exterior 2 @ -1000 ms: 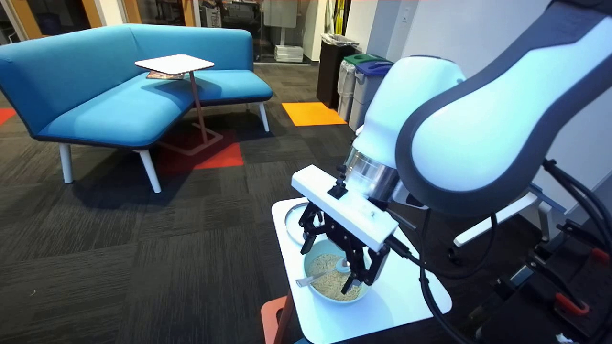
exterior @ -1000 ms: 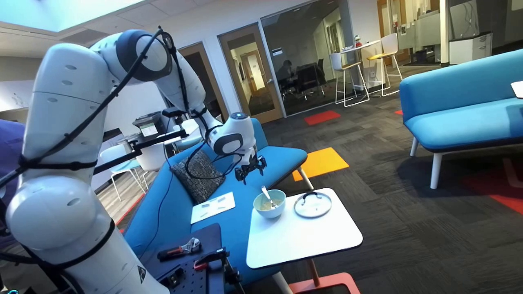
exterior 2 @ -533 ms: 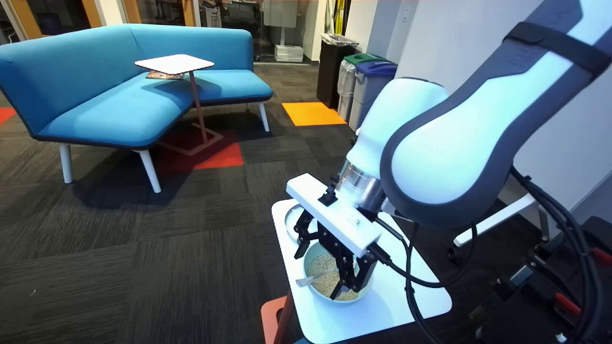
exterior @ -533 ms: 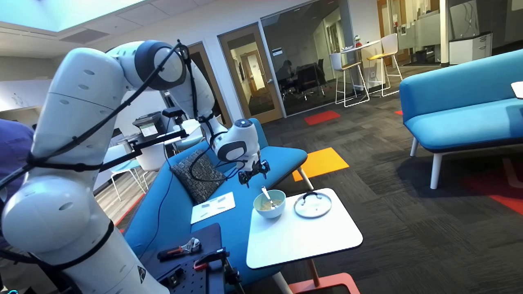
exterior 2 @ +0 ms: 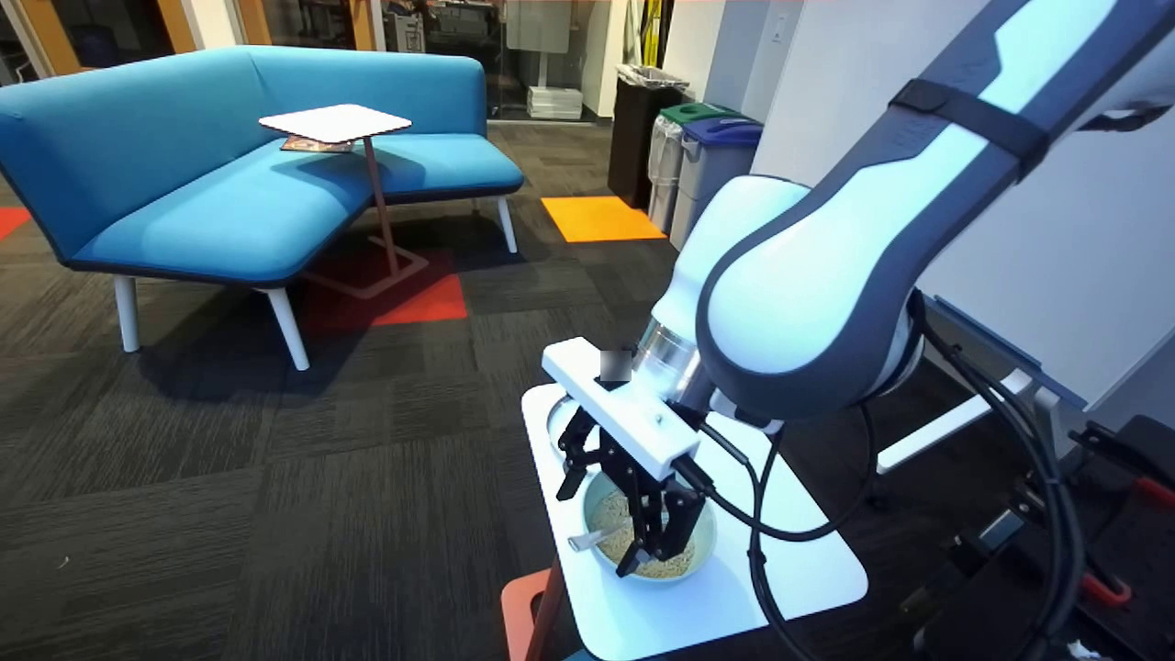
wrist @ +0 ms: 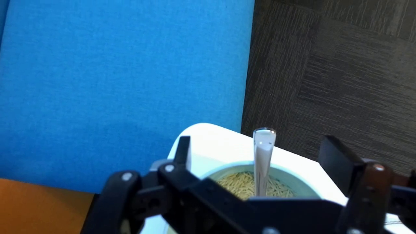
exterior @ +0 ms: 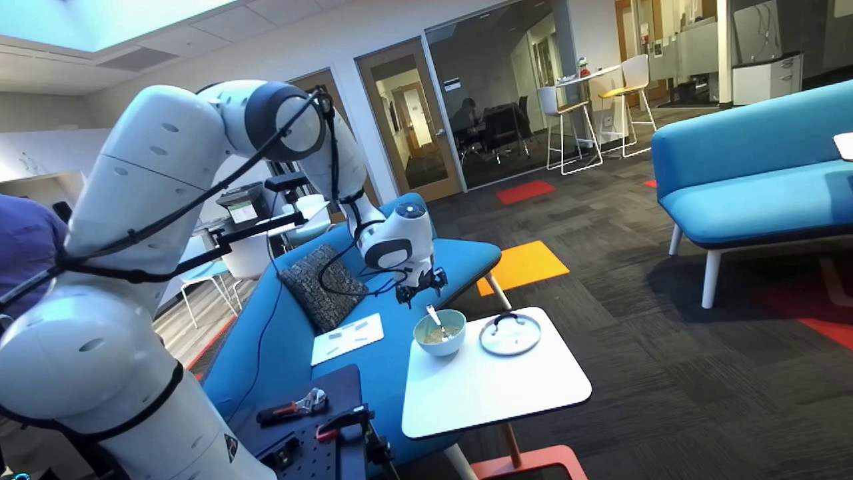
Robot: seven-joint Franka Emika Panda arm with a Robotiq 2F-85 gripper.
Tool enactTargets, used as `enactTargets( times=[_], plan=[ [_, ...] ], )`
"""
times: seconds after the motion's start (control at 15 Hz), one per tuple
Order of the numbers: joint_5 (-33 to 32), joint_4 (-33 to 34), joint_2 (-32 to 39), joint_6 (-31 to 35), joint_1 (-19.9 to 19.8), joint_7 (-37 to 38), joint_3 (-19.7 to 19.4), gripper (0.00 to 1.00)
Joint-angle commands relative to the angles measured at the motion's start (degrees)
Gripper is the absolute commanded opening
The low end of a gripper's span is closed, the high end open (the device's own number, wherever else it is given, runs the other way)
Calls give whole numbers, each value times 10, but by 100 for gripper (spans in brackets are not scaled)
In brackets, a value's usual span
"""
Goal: Pick up the spoon and stir the objects in the bowl
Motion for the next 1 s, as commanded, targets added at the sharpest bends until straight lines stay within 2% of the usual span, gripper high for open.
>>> enactTargets(
  times=[0.0,0.73,0.8,0.87,0.93],
  plan=[
    [20,25,29,10,-25,-15,23,100],
    [33,49,73,8,-56,-22,50,100],
    [34,51,76,8,-58,-24,51,75],
    [36,52,78,8,-58,-25,51,74],
    [38,53,79,8,-59,-26,52,66]
  ],
)
